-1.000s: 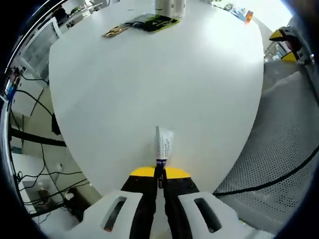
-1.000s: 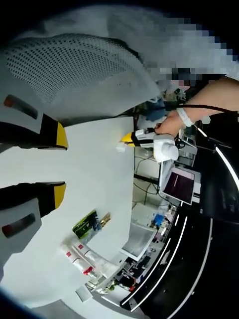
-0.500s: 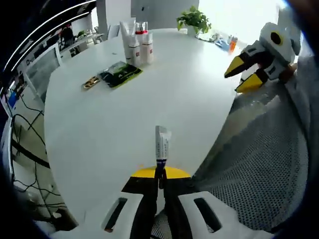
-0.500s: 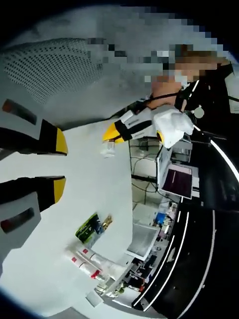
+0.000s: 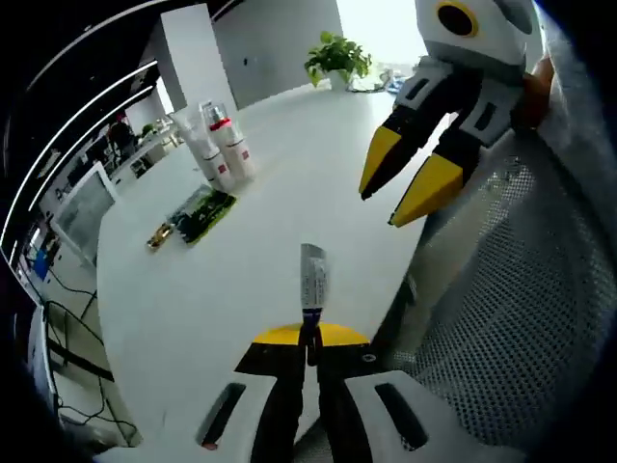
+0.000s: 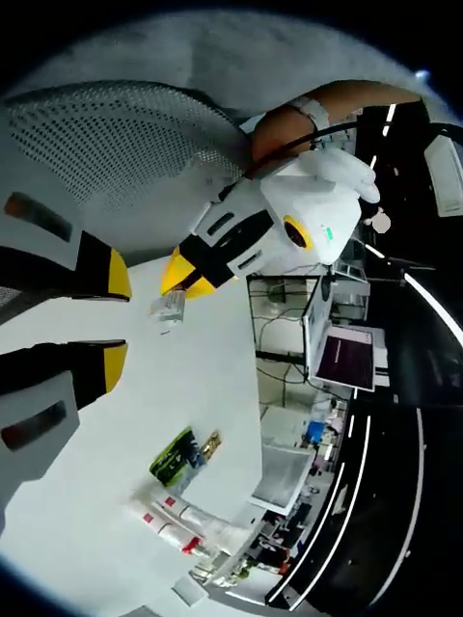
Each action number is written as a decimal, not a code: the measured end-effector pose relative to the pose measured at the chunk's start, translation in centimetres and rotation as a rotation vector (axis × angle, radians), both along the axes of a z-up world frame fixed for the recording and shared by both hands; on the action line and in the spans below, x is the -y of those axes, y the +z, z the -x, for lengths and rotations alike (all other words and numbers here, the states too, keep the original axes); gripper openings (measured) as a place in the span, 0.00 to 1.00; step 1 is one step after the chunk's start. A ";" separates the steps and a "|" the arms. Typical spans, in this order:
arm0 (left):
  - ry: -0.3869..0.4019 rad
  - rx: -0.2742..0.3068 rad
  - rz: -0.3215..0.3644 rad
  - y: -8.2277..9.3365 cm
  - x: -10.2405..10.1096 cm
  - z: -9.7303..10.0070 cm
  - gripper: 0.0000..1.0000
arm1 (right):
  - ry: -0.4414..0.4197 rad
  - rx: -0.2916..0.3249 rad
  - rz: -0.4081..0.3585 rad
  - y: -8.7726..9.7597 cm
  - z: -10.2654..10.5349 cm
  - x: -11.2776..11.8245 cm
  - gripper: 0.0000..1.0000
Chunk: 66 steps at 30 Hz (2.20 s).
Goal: Arrange the skincare products in the storage area until every visible bottle or jar stands upright without overlapping.
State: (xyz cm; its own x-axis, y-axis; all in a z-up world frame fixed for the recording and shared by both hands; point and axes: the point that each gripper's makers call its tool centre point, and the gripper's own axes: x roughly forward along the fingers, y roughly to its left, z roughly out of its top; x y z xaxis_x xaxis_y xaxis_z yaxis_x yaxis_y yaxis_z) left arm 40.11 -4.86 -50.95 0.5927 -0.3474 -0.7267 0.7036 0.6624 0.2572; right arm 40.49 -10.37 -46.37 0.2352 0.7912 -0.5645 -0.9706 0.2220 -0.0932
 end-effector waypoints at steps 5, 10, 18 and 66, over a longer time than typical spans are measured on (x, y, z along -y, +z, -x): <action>-0.091 0.023 -0.039 -0.2 1.3 0.4 0.00 | 0.029 -0.014 0.035 -0.8 0.6 0.0 0.11; -0.129 0.065 0.004 0.7 2.4 0.4 0.00 | 0.053 -0.024 0.060 -1.3 1.1 0.0 0.06; -0.221 0.060 0.027 0.8 4.2 1.7 0.00 | 0.101 -0.027 0.070 -1.4 2.1 -0.1 0.01; 0.131 -0.200 0.834 6.3 3.5 -0.6 0.37 | 0.035 -0.119 -0.091 1.4 1.3 0.1 0.00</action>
